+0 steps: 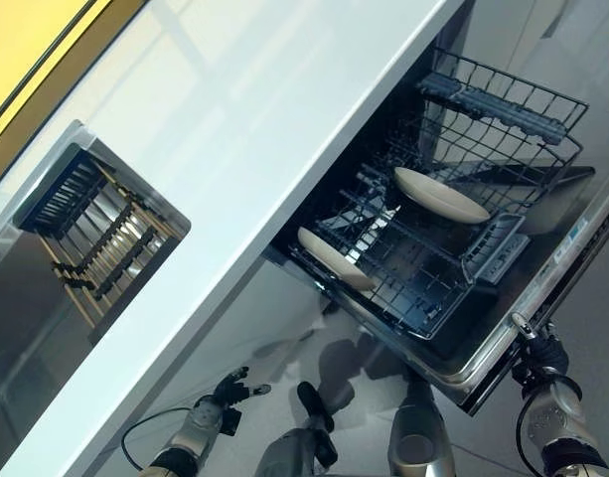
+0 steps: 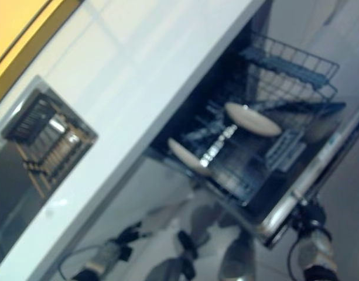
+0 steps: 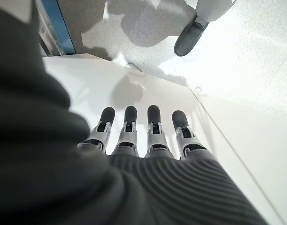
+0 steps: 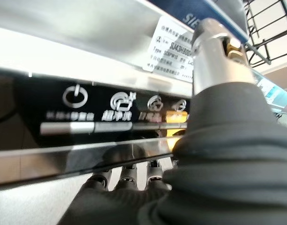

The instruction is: Take plates into dishwasher

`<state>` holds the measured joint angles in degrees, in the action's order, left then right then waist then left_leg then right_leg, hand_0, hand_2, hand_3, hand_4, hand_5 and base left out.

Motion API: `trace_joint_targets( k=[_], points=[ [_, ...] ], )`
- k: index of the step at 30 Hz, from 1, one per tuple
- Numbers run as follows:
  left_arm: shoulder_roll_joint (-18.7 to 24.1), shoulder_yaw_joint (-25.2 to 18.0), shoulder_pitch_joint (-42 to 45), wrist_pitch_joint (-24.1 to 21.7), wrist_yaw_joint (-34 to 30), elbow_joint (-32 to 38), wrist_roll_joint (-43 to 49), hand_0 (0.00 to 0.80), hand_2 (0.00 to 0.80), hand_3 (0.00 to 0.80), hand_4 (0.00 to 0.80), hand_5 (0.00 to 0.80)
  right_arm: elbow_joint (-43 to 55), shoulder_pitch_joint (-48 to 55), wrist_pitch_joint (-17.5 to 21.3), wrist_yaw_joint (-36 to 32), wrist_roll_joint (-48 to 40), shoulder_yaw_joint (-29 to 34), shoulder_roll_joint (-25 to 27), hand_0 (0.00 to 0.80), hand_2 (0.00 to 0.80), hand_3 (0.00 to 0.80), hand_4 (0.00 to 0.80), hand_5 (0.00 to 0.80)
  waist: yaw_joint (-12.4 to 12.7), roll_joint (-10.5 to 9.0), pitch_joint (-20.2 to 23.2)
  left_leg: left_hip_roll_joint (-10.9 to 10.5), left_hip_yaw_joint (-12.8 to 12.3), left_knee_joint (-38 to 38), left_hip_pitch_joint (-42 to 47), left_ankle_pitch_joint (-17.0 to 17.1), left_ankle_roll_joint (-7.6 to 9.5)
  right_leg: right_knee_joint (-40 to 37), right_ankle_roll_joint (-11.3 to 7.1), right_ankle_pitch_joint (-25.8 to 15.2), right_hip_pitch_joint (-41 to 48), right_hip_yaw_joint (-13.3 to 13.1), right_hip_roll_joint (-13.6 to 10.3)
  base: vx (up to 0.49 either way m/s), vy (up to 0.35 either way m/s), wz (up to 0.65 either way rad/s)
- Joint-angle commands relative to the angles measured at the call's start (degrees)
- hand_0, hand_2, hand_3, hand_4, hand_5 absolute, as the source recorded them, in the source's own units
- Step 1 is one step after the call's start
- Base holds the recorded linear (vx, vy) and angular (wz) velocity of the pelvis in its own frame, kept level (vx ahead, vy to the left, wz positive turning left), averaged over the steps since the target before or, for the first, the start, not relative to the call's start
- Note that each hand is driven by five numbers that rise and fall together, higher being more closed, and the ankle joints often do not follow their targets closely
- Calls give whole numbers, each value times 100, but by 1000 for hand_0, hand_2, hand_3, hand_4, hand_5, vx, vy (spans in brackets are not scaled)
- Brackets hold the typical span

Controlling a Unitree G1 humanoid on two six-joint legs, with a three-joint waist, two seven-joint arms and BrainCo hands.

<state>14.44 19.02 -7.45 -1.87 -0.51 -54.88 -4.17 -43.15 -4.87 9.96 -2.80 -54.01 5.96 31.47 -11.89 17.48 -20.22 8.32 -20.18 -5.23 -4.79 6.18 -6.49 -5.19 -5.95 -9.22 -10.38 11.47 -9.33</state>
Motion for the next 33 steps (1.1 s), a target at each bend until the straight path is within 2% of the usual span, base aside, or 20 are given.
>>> trace_joint_targets(
  k=[1,11,18,33],
  points=[
    [342,62,-411,21,-36,-51,-17,0,0,0,0,0,1808,-1166,-277,-1543,417,-1064,-785,0,0,0,0,0,198,-410,-57,-128,63,46,89,61,-95,801,308,985,-28,189,92,2,-5,-16],
    [352,6,-343,64,-116,-68,93,0,0,0,0,0,2933,-1511,-710,-1704,734,-1421,-859,0,0,0,0,0,294,-611,31,-66,8,88,149,40,-85,746,300,955,69,249,85,12,5,-4],
    [335,21,-294,123,-150,-77,127,0,0,0,0,0,3190,-1739,-911,-1674,937,-1669,-939,0,0,0,0,0,418,-734,107,-63,18,107,195,14,-53,697,286,933,200,326,54,52,20,-9],
    [330,-51,-120,119,-148,-179,227,0,0,0,0,0,3634,-1949,-953,-1619,998,-2021,-1157,0,0,0,0,0,718,-1036,274,-134,74,152,315,-98,78,683,249,940,525,574,-21,75,23,0]
  ],
)
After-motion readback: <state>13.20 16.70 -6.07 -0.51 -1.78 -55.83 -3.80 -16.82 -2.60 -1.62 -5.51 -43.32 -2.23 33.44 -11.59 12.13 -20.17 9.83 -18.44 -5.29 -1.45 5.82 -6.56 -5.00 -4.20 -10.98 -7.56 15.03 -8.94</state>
